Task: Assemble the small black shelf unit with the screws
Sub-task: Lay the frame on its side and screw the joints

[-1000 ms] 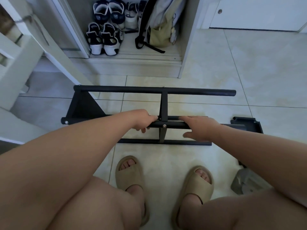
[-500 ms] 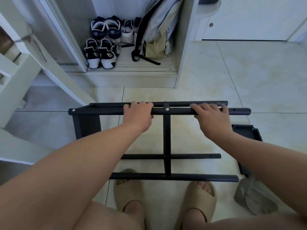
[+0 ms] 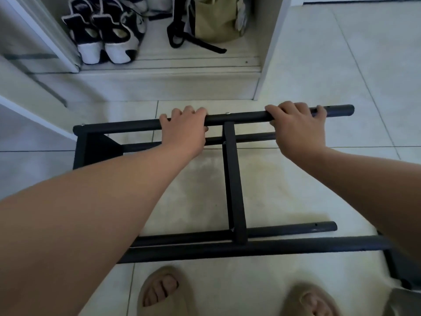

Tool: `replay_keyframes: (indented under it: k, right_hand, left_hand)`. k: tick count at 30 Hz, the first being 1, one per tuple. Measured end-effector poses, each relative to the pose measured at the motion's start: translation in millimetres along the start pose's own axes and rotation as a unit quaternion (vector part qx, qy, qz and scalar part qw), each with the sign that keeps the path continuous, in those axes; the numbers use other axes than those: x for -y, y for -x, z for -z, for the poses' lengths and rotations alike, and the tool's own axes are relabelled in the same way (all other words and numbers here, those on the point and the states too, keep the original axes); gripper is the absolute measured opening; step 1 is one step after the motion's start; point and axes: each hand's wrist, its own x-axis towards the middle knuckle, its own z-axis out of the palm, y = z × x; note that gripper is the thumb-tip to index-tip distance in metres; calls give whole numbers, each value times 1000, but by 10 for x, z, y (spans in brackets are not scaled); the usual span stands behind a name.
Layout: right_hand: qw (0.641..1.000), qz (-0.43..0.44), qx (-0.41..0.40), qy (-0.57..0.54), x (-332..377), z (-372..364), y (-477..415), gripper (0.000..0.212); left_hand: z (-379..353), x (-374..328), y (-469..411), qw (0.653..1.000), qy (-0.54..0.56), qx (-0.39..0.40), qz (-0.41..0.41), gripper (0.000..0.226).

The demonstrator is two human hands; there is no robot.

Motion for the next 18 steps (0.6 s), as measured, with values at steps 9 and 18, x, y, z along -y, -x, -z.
replay_keyframes:
  k: [9, 18]
  right_hand:
    - [997, 8, 72, -19, -77, -179, -48, 41]
    - [990, -10, 141, -7, -440, 604, 879, 65]
  left_hand:
    - [-199, -76, -75, 999, 4, 25, 21, 26]
    - [229, -786, 771, 995, 31, 91, -3, 62]
